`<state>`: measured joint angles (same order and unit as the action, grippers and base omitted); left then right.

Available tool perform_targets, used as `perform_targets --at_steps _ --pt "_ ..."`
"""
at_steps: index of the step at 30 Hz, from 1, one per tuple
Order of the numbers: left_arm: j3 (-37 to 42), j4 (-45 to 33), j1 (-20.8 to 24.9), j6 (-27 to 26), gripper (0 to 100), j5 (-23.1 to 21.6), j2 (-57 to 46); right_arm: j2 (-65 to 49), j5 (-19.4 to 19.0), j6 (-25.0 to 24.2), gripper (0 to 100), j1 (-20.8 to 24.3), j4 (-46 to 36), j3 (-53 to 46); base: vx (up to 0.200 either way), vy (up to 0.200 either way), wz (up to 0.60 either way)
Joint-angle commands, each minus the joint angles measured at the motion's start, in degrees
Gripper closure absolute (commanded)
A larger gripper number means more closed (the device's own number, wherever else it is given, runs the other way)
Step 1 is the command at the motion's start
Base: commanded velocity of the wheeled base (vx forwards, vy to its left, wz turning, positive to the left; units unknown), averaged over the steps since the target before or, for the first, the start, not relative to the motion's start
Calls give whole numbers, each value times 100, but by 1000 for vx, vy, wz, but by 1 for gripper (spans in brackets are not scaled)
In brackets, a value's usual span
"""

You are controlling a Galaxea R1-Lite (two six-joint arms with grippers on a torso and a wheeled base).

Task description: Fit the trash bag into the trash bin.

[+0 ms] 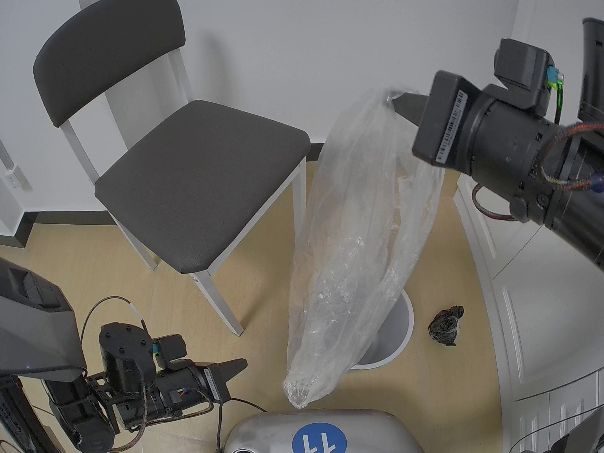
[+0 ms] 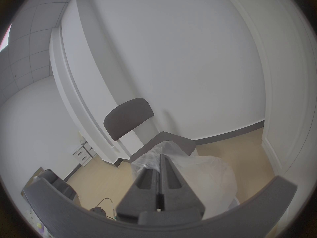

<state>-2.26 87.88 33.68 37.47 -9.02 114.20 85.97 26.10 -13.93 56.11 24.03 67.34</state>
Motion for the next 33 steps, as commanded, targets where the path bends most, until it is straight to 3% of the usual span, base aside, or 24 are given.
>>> perform_targets --at_steps 1,33 --pt "50 1 7 -3 100 6 -249 -19 0 5 100 -65 -3 -90 0 0 0" --pt "226 -8 174 -416 100 32 -1603 -704 -8 -4 100 -672 -91 -1759 0 0 0"
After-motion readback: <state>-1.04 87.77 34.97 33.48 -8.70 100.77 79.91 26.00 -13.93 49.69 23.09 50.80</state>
